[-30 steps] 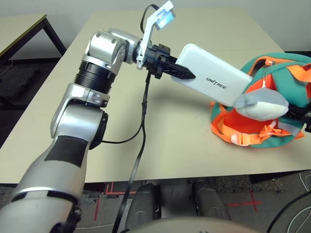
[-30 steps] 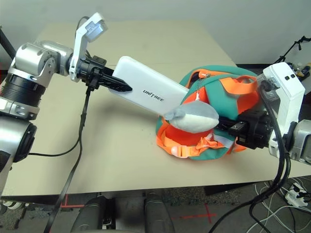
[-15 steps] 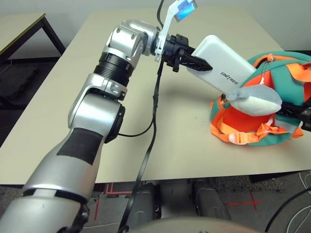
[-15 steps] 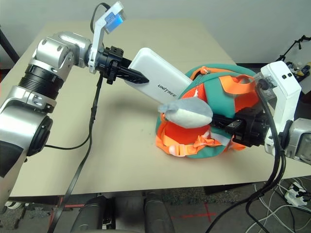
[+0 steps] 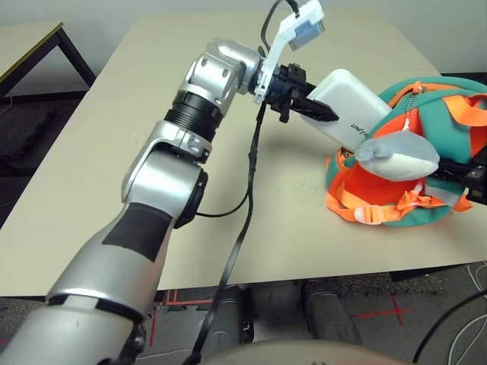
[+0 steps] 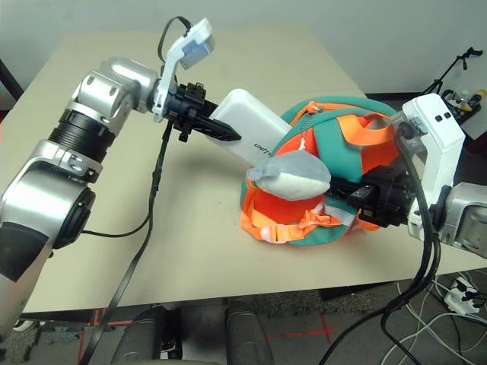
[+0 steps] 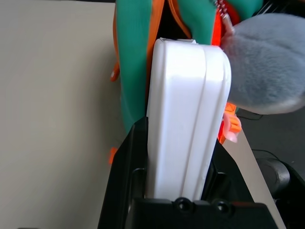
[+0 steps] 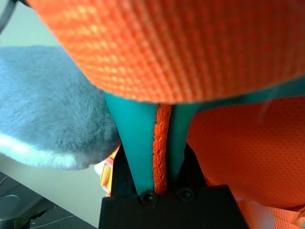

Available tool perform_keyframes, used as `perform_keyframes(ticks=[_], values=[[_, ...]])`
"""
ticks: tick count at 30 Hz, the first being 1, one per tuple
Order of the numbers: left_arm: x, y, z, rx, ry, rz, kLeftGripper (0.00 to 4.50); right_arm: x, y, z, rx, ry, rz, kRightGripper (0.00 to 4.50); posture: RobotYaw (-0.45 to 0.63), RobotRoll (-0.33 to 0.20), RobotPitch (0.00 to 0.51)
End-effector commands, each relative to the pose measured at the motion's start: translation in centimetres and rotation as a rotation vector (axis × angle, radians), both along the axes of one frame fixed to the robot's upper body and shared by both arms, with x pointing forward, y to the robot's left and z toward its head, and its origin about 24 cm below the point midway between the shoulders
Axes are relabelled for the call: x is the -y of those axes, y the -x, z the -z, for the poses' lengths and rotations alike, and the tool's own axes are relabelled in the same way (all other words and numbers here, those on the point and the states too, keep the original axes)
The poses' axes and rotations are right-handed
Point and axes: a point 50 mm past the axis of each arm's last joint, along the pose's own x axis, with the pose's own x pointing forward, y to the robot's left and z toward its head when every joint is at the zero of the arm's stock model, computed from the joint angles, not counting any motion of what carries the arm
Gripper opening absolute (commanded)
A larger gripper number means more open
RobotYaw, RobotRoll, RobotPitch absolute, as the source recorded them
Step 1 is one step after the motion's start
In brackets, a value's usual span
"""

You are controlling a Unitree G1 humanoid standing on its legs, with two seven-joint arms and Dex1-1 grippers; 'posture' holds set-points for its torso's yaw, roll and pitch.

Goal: Put the pencil case into the backpack and zip it.

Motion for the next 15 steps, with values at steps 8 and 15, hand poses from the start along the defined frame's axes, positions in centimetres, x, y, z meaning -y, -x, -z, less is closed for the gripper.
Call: perform_keyframes(ticks=[8, 15], values=[[1.5, -0.3, 4.1, -0.123, -0.058, -0.035, 1.38, -0.6, -0.2, 0.4, -0.005, -0.007, -0.031, 0.19, -0.21, 0.0, 0.103], [1.7, -0.3, 3.4, -0.134, -0.027, -0.051, 1.38, -0.7, -0.4, 0.4, -0.003, -0.01, -0.034, 0.19, -0.21, 0.0, 0.105]])
